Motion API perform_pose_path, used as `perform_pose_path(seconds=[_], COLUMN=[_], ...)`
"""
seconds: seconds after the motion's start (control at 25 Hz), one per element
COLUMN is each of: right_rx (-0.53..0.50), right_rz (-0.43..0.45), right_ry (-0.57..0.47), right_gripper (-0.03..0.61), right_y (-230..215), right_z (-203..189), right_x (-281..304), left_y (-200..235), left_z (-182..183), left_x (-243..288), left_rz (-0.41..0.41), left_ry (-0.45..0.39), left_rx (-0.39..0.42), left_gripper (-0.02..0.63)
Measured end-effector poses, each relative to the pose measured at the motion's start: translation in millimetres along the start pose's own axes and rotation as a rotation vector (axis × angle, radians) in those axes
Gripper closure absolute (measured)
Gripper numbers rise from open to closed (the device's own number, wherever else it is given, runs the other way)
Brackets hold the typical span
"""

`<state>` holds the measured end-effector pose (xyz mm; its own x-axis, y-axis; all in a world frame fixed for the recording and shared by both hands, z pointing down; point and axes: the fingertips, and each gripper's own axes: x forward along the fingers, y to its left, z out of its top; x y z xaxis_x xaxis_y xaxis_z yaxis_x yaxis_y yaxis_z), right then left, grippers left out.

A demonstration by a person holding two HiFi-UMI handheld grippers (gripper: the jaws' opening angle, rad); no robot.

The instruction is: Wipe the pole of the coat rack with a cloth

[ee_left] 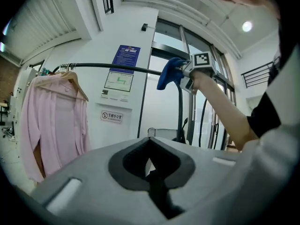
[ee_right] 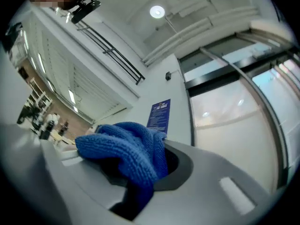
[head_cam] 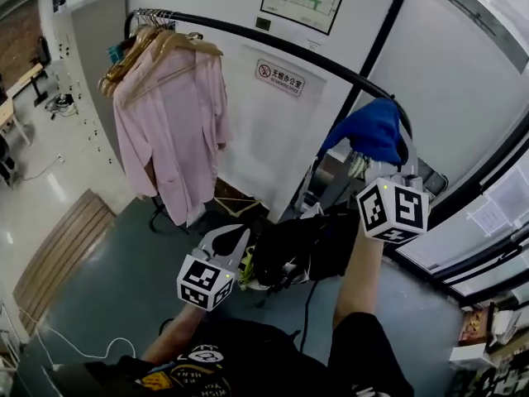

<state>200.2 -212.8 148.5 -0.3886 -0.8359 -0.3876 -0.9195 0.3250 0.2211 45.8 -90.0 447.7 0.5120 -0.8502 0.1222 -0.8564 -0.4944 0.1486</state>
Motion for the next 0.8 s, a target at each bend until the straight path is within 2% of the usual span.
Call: perform_pose_path(seconds=[0.08,0.16,0.24,0.32,0.48,0.6,0.8], right_rx=[-0.123,-0.217,-0.245,-0.24,-0.2,-0.157,-0.194], right_rz=[-0.153,-0.275,-0.307,-0.284,-0.231,-0.112,0.041], right_ry=[0.002,0.046,0.101,0.134,0.095,0.074,0.068], right_gripper=[0.523,0.523,0.523,0.523,0.523,0.523,0.523], right_y=[-18,-28,-21,-2,45,102,199], right_z=[14,12,-4,-23,-41,-50,-68], right_x=[20,37,57,79,123,168,246], left_y=[19,34,48,57,76,105,145], left_z=[5,5,2,2,7,13,29], left_x=[4,6,8,8,3,-6,-27], left_rz=[-0.049,-0.088,-0.113,-0.127,-0.109,-0.031,0.124], left_ry=[0.01,0.022,0.031,0.03,0.011,-0.006,-0.05], left_rx=[0.012,0.019,0.011,-0.002,-0.014,-0.017,-0.022], left_gripper=[0.617,0.617,0.617,0.617,0.617,0.617,0.617])
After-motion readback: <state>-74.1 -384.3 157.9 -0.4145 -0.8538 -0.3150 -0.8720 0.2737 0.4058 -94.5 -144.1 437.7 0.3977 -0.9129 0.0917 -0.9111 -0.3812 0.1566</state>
